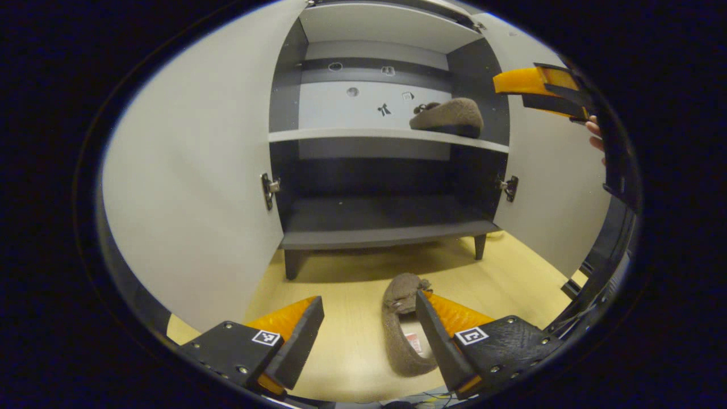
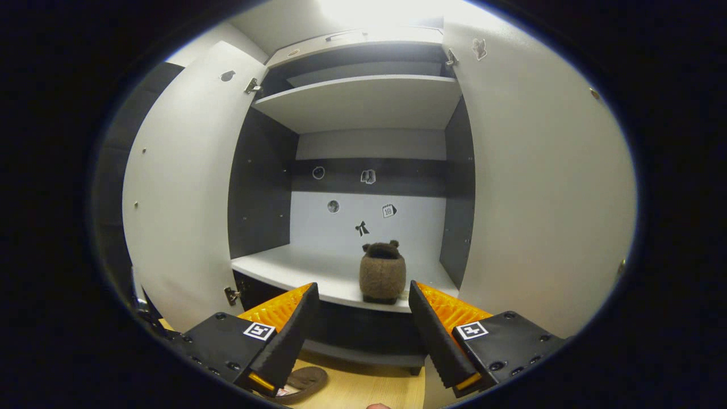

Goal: Grab one shoe with the right hand and put it into the shoe cabinet, grab the other shoe with the left hand and put it into the shoe cabinet; then close the right door with the right hand and the left door with the left hand.

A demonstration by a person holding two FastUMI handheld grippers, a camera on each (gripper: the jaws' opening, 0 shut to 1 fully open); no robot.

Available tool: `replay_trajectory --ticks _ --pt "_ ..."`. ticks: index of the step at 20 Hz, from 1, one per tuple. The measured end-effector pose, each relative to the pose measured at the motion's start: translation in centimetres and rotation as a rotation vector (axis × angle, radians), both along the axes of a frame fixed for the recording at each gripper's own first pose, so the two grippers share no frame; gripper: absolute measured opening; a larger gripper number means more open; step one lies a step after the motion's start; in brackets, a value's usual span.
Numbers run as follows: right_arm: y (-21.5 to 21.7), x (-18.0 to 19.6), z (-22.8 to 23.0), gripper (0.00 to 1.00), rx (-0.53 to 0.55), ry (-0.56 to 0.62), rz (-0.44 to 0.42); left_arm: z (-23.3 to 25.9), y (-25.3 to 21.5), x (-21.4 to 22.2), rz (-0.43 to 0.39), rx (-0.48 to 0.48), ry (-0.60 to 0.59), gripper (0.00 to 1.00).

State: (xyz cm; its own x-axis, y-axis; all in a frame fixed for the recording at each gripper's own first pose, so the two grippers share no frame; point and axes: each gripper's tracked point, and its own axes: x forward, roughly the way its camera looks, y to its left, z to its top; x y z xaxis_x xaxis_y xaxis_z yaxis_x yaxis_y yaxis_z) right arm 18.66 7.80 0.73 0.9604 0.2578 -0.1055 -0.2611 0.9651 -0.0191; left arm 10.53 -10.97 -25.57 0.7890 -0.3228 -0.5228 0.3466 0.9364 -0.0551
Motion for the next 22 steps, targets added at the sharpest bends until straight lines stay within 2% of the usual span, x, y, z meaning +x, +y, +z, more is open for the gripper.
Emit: replay_trajectory --ticks 1,2,9,10,11,12,13,15,16,19,20,21,22 --pt "0.0 -1.0 -0.7 0.97 0.001 0.013 0.011 -0.6 0.2 -0.1 -0.007 0.007 0.031 0.95" --pt "0.0 -1.8 -1.2 1.00 0.003 0.022 0.015 -1.3 0.3 0.0 -0.015 0.015 0.059 0.95" --pt "-1.4 -5.3 -3.4 0.99 0.016 0.060 0.002 -2.9 -0.1 0.4 -0.011 0.093 0.229 0.95" --pt "-1.7 -5.6 -3.8 0.99 0.016 0.069 -0.001 -3.2 0.3 0.5 -0.007 0.095 0.251 1.00" --pt "-1.9 -5.9 -4.1 0.99 0.018 0.080 -0.002 -3.6 0.5 0.6 -0.004 0.101 0.264 0.85" --pt "-2.1 -6.3 -4.3 1.00 0.018 0.088 -0.005 -3.4 1.0 0.8 -0.001 0.101 0.272 0.96" --pt "-2.2 -6.5 -4.7 1.00 0.015 0.095 -0.007 -3.1 1.2 0.9 -0.004 0.100 0.281 0.82" --pt "-2.4 -7.2 -5.2 1.00 -0.002 0.103 -0.007 -2.5 1.6 1.2 -0.011 0.100 0.295 0.72" --pt "-2.4 -7.5 -5.4 0.99 -0.014 0.106 -0.005 -1.8 1.3 0.9 -0.039 0.078 0.321 0.63" --pt "-2.6 -8.2 -6.0 1.00 -0.036 0.115 -0.002 -1.5 1.0 1.1 -0.038 0.047 0.348 0.34" --pt "-2.6 -8.4 -6.2 1.00 -0.036 0.123 -0.003 -2.2 0.7 0.8 -0.032 0.055 0.350 0.20" --pt "-2.6 -8.6 -6.3 1.00 -0.033 0.130 -0.003 -2.0 1.1 1.4 -0.010 0.052 0.327 0.20" --pt "-2.6 -8.7 -6.4 1.00 -0.029 0.135 -0.003 -1.8 1.0 1.4 0.012 0.044 0.324 0.10"
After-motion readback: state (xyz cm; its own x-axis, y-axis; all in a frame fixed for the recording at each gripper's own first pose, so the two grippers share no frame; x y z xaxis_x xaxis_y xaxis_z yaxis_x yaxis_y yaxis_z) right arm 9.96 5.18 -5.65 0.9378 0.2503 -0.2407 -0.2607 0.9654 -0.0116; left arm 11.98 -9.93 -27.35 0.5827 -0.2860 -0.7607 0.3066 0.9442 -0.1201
